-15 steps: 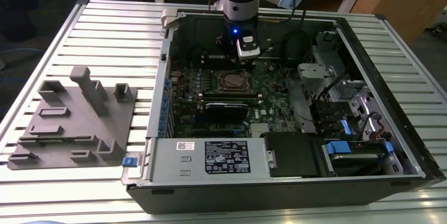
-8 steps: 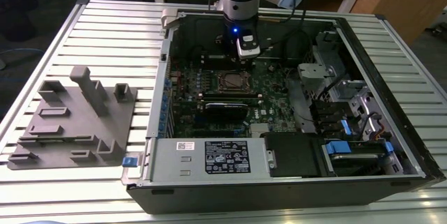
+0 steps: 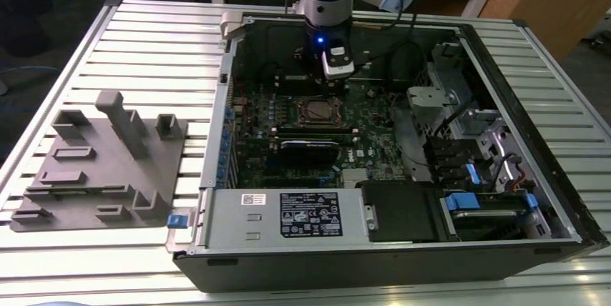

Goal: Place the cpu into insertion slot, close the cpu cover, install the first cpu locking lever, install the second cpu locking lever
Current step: 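Install the first cpu locking lever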

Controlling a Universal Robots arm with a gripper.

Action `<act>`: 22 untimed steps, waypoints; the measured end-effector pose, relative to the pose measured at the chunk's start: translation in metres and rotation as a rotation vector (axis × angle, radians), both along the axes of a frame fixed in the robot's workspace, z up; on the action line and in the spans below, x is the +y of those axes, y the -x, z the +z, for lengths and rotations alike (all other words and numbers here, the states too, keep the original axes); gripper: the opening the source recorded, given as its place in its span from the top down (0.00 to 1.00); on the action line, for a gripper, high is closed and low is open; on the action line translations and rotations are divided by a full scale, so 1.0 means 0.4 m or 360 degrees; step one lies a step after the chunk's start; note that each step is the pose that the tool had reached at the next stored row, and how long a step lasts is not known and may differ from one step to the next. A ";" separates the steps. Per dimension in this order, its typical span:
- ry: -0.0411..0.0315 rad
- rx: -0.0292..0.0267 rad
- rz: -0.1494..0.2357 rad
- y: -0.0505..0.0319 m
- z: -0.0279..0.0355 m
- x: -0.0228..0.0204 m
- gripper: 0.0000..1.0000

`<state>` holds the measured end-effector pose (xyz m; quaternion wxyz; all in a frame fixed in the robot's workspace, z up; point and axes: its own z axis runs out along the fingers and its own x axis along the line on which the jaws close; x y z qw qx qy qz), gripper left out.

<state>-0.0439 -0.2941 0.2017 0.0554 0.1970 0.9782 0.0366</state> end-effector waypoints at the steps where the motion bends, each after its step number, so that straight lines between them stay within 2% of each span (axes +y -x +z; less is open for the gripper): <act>1: 0.0000 -0.00001 0.0000 0.001 0.000 0.002 0.89; 7: 0.0002 -0.00012 -0.0001 0.002 -0.001 0.004 0.89; 20: 0.0041 -0.00110 -0.0002 0.003 -0.013 0.004 0.89; 22: 0.0042 -0.00115 -0.0001 0.004 -0.013 0.004 0.89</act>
